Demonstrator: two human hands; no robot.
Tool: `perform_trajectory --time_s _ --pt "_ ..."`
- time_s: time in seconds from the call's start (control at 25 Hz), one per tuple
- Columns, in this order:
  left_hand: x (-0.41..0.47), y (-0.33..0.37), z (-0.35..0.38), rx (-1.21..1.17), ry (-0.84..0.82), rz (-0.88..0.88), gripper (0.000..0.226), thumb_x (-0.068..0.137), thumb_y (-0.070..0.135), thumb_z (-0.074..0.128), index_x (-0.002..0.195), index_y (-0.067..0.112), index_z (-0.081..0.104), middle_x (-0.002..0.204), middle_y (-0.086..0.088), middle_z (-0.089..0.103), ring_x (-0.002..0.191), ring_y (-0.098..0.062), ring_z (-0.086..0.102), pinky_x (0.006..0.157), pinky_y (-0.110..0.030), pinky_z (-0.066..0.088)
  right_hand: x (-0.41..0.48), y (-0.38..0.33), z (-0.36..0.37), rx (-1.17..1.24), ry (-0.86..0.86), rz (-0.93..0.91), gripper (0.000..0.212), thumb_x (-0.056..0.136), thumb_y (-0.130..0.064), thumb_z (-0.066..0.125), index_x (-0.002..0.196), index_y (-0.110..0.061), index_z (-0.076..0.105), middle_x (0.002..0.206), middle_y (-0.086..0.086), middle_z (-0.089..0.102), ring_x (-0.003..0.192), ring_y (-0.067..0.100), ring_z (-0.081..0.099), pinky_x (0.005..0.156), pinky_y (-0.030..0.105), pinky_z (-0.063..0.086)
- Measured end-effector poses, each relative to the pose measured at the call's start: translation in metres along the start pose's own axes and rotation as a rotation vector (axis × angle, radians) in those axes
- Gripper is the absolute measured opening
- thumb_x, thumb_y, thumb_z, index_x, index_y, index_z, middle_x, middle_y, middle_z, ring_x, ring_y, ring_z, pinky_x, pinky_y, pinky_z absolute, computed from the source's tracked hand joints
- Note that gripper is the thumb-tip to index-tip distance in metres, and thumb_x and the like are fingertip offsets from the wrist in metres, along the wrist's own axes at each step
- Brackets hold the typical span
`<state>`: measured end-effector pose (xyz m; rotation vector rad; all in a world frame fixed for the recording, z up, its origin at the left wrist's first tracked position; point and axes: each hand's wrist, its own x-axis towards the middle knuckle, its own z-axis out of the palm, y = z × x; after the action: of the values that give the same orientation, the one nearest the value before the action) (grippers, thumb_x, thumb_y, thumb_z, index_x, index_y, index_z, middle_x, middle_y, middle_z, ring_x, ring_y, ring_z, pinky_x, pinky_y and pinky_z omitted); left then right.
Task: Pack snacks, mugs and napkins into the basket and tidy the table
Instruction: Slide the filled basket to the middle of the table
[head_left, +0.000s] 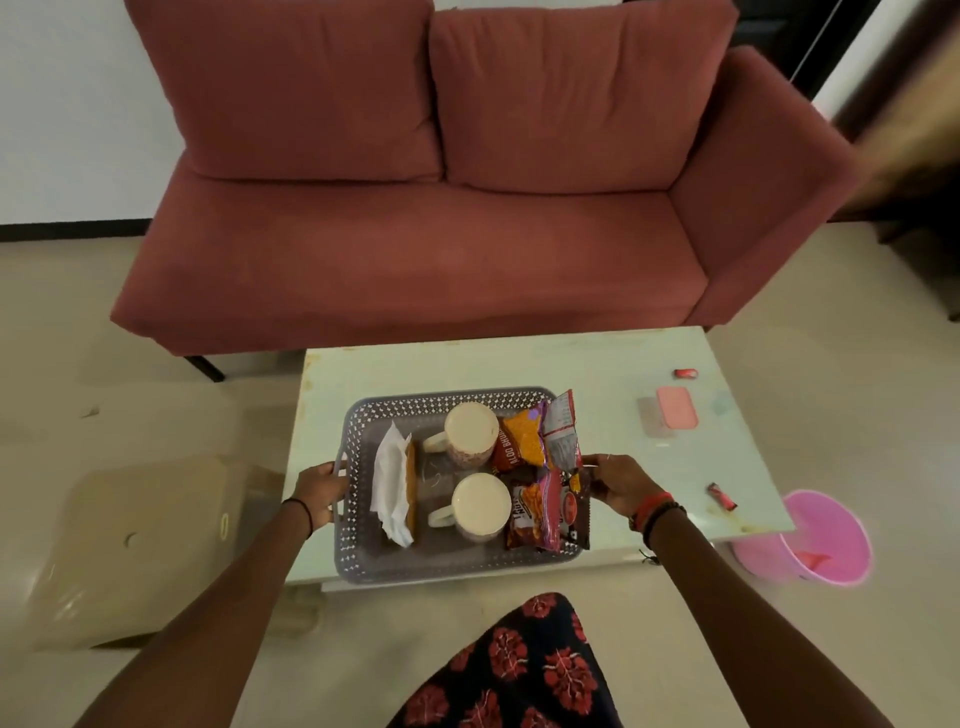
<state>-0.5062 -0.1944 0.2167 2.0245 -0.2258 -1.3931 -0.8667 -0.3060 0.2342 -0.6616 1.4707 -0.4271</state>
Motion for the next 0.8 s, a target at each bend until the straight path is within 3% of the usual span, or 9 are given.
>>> perform_trajectory --time_s 0.16,0.32,0.44,0.56,0.68,0.8 --pt "-0.001 0.011 0.051 0.001 0.017 0.008 0.027 0.086 -0.008 0.053 0.107 0.007 0.060 0.075 -0.009 0.056 0.064 -0.023 0.050 0.062 -0.034 0.044 0.010 0.000 -0.046 0.005 0.039 0.021 0.031 0.088 0.018 0.037 0.114 0.019 0.055 0.071 0.013 0.059 0.047 0.016 0.057 0.056 0.026 0.051" --pt "0.009 0.022 0.100 0.025 0.013 -0.044 0.030 0.085 -0.005 0.054 0.113 0.001 0.060 0.080 -0.010 0.058 0.081 -0.029 0.053 0.076 -0.043 0.045 0.030 -0.015 -0.088 -0.035 0.074 0.041 0.033 0.087 0.021 0.035 0.112 0.020 0.056 0.067 0.012 0.058 0.045 0.016 0.056 0.047 0.022 0.051" --pt "0.020 0.035 0.144 0.032 0.004 -0.041 0.035 0.085 -0.002 0.056 0.120 0.003 0.058 0.099 -0.013 0.059 0.093 -0.029 0.053 0.080 -0.046 0.046 0.054 -0.029 -0.124 -0.064 0.112 0.051 0.037 0.086 0.023 0.030 0.112 0.021 0.056 0.070 0.013 0.058 0.054 0.021 0.053 0.056 0.026 0.050" --pt "0.034 0.045 0.182 0.014 -0.018 -0.032 0.038 0.085 -0.001 0.057 0.123 0.005 0.058 0.101 -0.012 0.059 0.092 -0.027 0.054 0.080 -0.044 0.047 0.084 -0.035 -0.154 -0.076 0.130 0.053 0.042 0.083 0.024 0.026 0.113 0.020 0.056 0.072 0.013 0.058 0.058 0.024 0.051 0.063 0.029 0.050" --pt "0.056 0.052 0.215 0.021 -0.016 -0.054 0.037 0.086 -0.002 0.056 0.122 0.005 0.058 0.087 -0.008 0.058 0.081 -0.024 0.052 0.079 -0.041 0.047 0.120 -0.033 -0.176 -0.081 0.165 0.077 0.042 0.084 0.022 0.027 0.113 0.016 0.057 0.077 0.013 0.059 0.060 0.025 0.051 0.066 0.030 0.050" --pt "0.086 0.053 0.243 0.043 -0.014 -0.065 0.037 0.087 -0.002 0.054 0.123 0.005 0.058 0.097 -0.010 0.056 0.088 -0.026 0.048 0.082 -0.042 0.044 0.158 -0.026 -0.187 -0.080 0.186 0.090 0.041 0.085 0.022 0.030 0.113 0.013 0.059 0.082 0.014 0.061 0.064 0.025 0.054 0.069 0.032 0.051"
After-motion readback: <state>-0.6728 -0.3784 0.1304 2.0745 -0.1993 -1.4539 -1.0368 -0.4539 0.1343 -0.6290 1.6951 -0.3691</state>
